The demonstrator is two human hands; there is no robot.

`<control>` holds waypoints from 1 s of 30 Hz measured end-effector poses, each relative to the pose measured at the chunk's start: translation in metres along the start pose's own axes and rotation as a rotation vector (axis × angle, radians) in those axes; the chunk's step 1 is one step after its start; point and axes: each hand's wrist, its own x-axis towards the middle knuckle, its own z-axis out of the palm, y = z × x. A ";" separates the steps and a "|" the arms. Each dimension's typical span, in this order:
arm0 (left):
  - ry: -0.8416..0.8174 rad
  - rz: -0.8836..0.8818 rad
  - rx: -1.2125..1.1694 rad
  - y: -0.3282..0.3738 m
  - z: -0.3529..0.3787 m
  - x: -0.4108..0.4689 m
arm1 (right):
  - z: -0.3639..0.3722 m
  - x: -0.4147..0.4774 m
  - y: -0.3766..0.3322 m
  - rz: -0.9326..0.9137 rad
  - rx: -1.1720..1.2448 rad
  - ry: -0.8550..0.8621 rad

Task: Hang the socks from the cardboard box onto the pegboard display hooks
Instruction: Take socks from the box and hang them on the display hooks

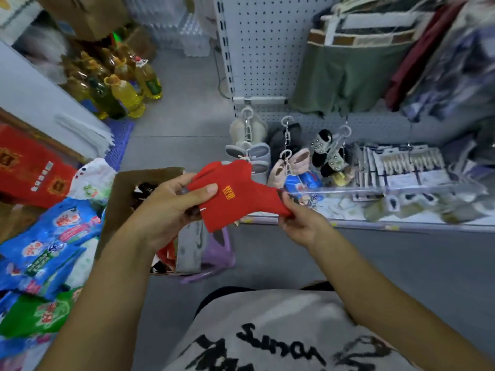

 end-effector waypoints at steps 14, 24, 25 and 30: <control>0.095 -0.098 0.238 -0.067 0.227 0.109 | -0.190 -0.068 -0.209 -0.792 -0.297 0.189; 0.173 0.097 0.470 -0.048 0.301 0.135 | -0.208 -0.096 -0.277 -0.850 -0.400 0.083; 0.182 0.141 0.463 -0.041 0.304 0.135 | -0.207 -0.098 -0.281 -0.867 -0.424 0.084; 0.199 0.253 0.199 0.002 0.322 0.136 | -0.194 -0.110 -0.298 -0.924 -0.493 -0.025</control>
